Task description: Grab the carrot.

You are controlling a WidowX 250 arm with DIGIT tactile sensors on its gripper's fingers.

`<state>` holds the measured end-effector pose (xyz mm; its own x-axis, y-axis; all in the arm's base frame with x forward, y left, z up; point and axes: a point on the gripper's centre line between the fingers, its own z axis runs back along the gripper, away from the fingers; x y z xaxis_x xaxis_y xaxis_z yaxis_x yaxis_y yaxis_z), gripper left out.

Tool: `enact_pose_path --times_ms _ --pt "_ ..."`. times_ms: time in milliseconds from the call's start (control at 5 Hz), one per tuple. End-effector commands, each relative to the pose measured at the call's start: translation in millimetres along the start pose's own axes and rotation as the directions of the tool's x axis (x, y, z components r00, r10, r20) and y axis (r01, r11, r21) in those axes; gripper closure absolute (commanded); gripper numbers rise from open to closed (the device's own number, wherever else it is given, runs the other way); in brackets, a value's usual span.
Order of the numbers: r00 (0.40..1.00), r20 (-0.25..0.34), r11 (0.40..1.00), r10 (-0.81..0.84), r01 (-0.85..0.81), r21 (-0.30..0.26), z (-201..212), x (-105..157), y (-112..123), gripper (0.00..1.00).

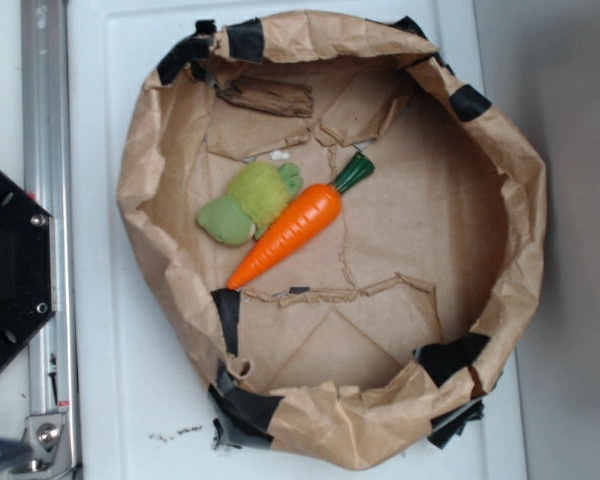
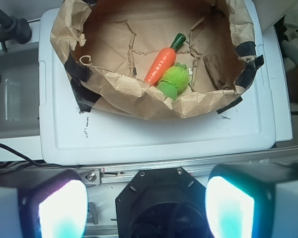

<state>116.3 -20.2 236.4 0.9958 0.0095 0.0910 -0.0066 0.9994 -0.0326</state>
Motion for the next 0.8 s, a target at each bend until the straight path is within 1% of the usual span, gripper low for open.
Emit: enact_pose_path --times_ms 0,200,400,600 --pt "1.000 0.000 1.000 0.000 0.000 0.000 0.0 0.0 0.0 0.00" --pt "0.992 0.025 0.988 0.122 -0.124 0.087 -42.5 31.9 18.7 0.00" --pt "0.971 0.092 0.969 0.222 -0.231 0.090 -59.2 62.9 16.7 0.00" --pt "0.946 0.134 0.951 0.296 -0.305 0.052 -83.5 93.6 26.2 0.00"
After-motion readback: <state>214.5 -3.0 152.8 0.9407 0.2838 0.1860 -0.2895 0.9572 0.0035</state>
